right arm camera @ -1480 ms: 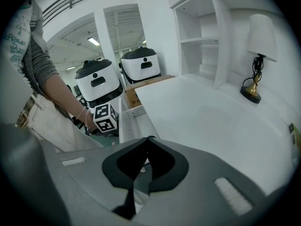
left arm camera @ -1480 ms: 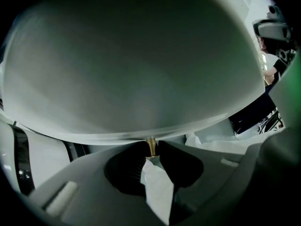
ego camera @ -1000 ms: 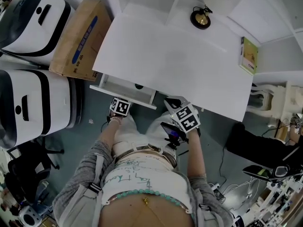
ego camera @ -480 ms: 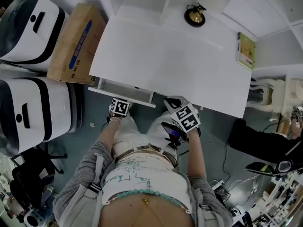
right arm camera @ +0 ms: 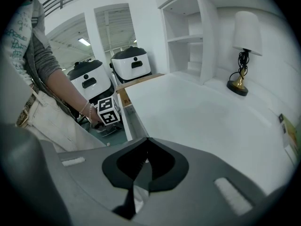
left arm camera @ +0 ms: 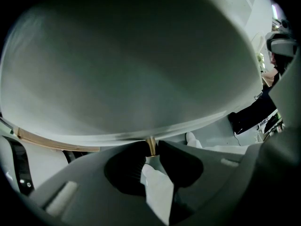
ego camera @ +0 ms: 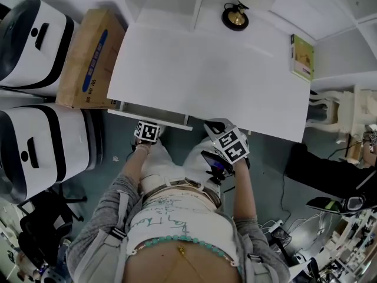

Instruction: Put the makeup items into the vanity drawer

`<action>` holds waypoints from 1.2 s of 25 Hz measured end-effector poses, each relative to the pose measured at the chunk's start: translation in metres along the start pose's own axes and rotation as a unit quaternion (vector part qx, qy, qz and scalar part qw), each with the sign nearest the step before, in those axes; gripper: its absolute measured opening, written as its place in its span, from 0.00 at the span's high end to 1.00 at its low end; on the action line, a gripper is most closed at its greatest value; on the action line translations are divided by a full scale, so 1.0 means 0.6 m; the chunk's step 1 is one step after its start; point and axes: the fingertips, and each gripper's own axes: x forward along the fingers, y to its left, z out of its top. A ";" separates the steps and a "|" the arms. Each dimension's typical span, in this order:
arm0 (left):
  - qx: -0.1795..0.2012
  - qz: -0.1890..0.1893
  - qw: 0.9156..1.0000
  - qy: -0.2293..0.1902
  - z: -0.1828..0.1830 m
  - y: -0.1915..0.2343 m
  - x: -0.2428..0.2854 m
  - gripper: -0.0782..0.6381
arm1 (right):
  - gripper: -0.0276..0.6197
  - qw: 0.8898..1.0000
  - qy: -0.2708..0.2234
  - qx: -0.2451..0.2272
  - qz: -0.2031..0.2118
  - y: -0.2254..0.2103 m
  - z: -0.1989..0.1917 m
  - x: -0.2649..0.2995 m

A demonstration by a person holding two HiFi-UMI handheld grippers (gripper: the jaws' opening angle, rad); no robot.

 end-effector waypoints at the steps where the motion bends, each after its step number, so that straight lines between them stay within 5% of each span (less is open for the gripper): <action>1: 0.001 0.000 1.000 0.001 0.002 0.001 0.000 0.76 | 0.91 1.000 0.000 0.001 -0.001 -0.001 -0.001 -0.001; 30: 0.009 0.000 1.000 0.004 0.054 0.014 0.012 0.76 | 0.91 0.999 0.012 0.020 -0.028 -0.025 -0.023 -0.013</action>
